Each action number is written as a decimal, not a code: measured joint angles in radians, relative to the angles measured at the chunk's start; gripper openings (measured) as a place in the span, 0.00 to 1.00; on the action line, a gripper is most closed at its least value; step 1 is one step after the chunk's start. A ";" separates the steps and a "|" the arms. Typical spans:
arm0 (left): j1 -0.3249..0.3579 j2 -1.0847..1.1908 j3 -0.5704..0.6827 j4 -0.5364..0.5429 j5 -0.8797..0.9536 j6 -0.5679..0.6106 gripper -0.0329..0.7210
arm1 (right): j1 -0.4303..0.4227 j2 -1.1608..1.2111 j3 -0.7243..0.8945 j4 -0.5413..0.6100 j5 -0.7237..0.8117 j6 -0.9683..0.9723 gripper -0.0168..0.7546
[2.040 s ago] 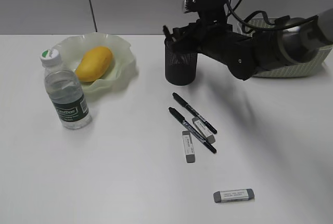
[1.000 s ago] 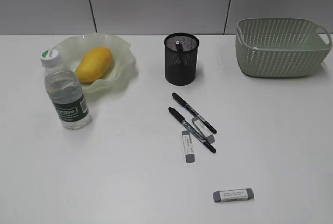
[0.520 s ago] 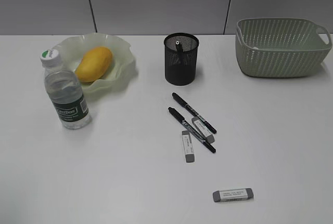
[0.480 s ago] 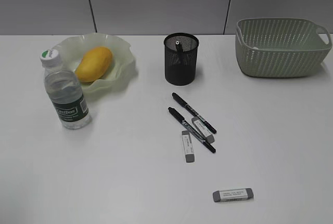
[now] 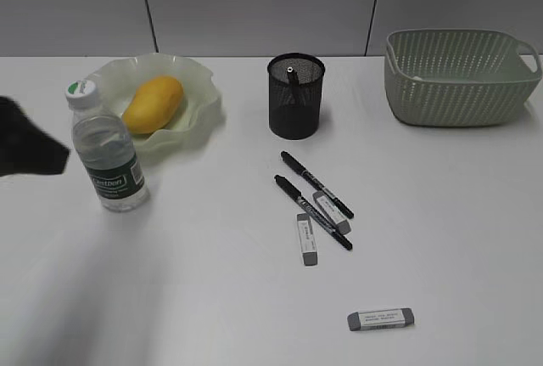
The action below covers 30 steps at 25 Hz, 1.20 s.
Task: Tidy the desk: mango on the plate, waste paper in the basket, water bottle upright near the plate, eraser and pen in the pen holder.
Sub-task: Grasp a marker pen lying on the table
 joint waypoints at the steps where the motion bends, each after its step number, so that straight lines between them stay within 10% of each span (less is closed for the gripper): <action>1: -0.041 0.057 -0.036 -0.003 -0.023 -0.016 0.66 | -0.015 0.000 0.000 0.001 0.000 0.000 0.59; 8: -0.237 0.462 -0.336 -0.026 -0.120 -0.179 0.66 | -0.063 -0.001 0.000 0.008 0.000 0.000 0.59; 20: -0.278 0.985 -0.655 -0.135 -0.128 -0.440 0.62 | -0.064 -0.002 0.000 0.009 0.000 0.000 0.59; 30: -0.350 1.133 -0.835 0.177 -0.029 -0.952 0.60 | -0.064 -0.002 0.000 0.009 0.000 0.000 0.59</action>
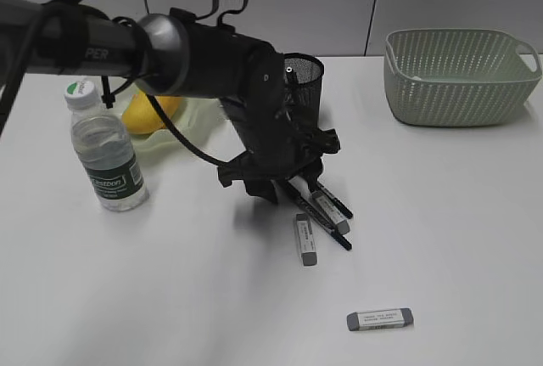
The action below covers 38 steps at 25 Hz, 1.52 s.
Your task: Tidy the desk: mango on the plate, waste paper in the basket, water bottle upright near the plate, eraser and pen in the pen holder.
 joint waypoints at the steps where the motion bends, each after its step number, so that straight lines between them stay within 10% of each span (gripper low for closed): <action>1: -0.002 0.004 -0.008 0.016 0.003 -0.036 0.59 | 0.000 0.000 0.000 0.000 0.000 0.000 0.59; 17: -0.013 0.038 -0.035 0.062 0.004 -0.183 0.22 | 0.000 0.000 0.000 0.000 0.000 0.000 0.59; 38: -0.016 -0.006 -0.037 0.264 -0.051 -0.187 0.15 | 0.000 0.000 0.000 0.000 0.000 0.000 0.59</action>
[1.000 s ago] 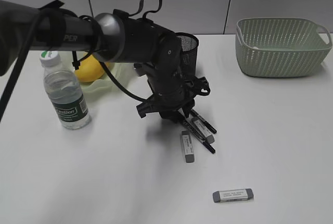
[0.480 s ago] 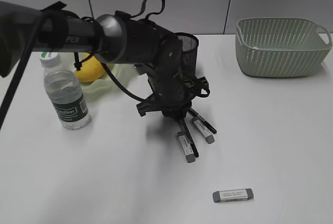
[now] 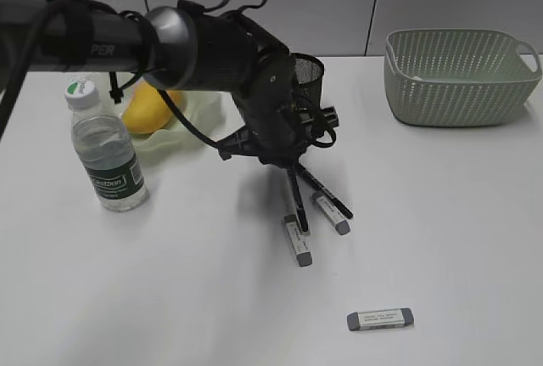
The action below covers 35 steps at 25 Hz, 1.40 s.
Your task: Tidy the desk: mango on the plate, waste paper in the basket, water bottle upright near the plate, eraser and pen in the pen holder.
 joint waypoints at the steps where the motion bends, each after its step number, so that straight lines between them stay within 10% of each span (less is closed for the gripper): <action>1: -0.001 -0.007 0.000 0.004 -0.002 0.008 0.15 | 0.000 0.000 0.000 0.000 0.000 0.000 0.59; 11: -0.019 -0.152 0.000 0.053 -0.222 0.147 0.15 | 0.000 0.000 0.000 0.000 0.000 0.000 0.59; 17: -0.011 -0.208 0.000 0.392 -0.475 0.318 0.15 | 0.000 0.000 0.000 0.000 0.000 -0.001 0.59; 22: 0.086 -0.186 0.001 0.557 -0.761 0.330 0.15 | 0.000 0.000 0.000 0.000 0.000 -0.001 0.59; 35: 0.275 -0.039 0.001 0.591 -1.100 0.334 0.15 | 0.000 0.000 0.000 0.000 0.000 -0.001 0.59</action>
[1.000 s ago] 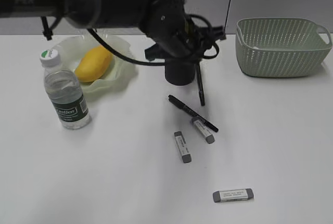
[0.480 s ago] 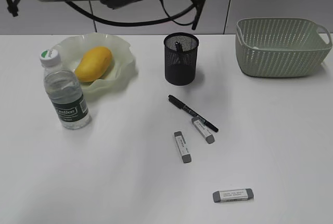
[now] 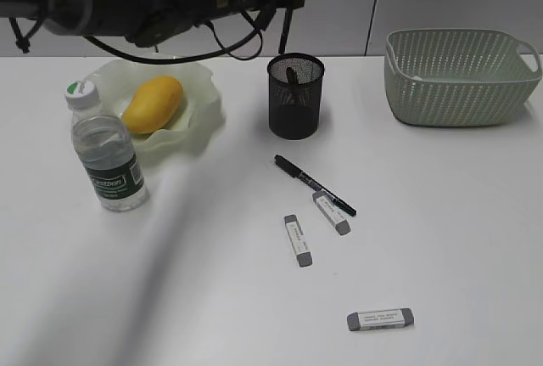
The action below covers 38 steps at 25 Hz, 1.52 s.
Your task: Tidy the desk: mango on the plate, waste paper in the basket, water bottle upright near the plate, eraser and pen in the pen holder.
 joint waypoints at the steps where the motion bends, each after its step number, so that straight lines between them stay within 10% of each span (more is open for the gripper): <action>1: 0.000 0.011 0.000 0.001 -0.020 0.000 0.15 | 0.000 0.000 0.000 0.000 0.000 0.000 0.59; 13: 0.000 0.084 0.001 0.010 -0.057 0.000 0.18 | 0.000 0.000 0.000 0.000 0.000 -0.001 0.59; 25: -0.001 0.058 0.001 0.018 -0.030 -0.018 0.57 | 0.000 0.000 0.000 0.000 0.000 -0.001 0.59; 32: -0.045 -0.192 0.007 0.070 0.517 -0.111 0.55 | 0.000 0.000 0.000 0.000 0.000 -0.001 0.59; 38: -0.083 -0.413 0.007 -0.255 1.030 0.373 0.45 | 0.000 0.000 0.000 0.000 0.000 -0.001 0.59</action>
